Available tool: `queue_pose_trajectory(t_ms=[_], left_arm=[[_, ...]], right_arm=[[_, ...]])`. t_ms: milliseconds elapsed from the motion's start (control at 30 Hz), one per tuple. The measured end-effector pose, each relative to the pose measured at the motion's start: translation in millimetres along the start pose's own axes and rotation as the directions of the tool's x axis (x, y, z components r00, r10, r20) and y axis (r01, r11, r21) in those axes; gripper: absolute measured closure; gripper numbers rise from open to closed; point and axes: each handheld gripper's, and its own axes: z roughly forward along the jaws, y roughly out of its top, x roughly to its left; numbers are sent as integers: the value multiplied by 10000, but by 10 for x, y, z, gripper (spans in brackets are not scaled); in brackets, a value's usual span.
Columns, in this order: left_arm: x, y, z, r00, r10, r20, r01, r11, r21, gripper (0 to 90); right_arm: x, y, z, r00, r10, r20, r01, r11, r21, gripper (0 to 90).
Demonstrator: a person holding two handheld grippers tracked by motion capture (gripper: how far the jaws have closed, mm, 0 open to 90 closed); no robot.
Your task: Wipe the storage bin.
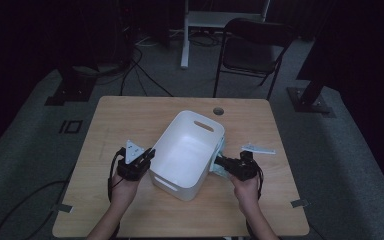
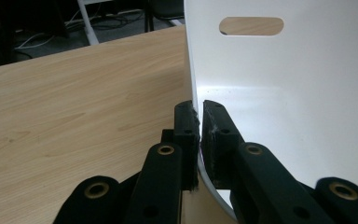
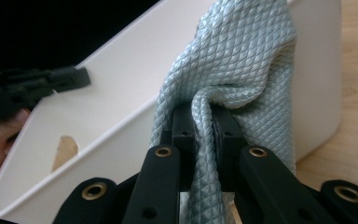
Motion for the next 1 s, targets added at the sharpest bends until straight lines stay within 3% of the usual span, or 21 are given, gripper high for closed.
queue_pose_trajectory(t_ms=[100, 233, 467, 567, 667, 767, 1000], left_arm=[[-6, -2, -1, 10000, -27, -90, 27, 10000, -15, 848], [-9, 0, 2, 9999, -26, -112, 26, 10000, -8, 848], [-16, 0, 0, 9999, 34, -169, -34, 10000, -8, 848], [-24, 0, 1, 9996, 42, -274, -42, 10000, 0, 848], [-31, 2, 4, 9994, 15, -337, -15, 10000, 2, 848], [-29, 1, 3, 9995, 8, -323, -8, 10000, 0, 850], [-38, 3, 5, 9992, 47, -409, -46, 10000, 9, 849]], right_arm=[[-16, -8, -1, 9999, 163, 12, -163, 9998, 109, 824], [45, 18, -58, 9994, 123, -324, -126, 9999, -81, 823], [54, -37, 6, 10000, -20, -37, 20, 10000, 76, 825], [33, -36, -10, 9996, 245, -172, -243, 9996, 154, 824], [86, -7, -58, 9992, 165, -376, -165, 9999, 5, 823], [118, -1, -73, 9996, -17, -296, 15, 10000, -44, 824], [79, -76, -15, 9996, 215, -206, -211, 9996, 193, 824]])
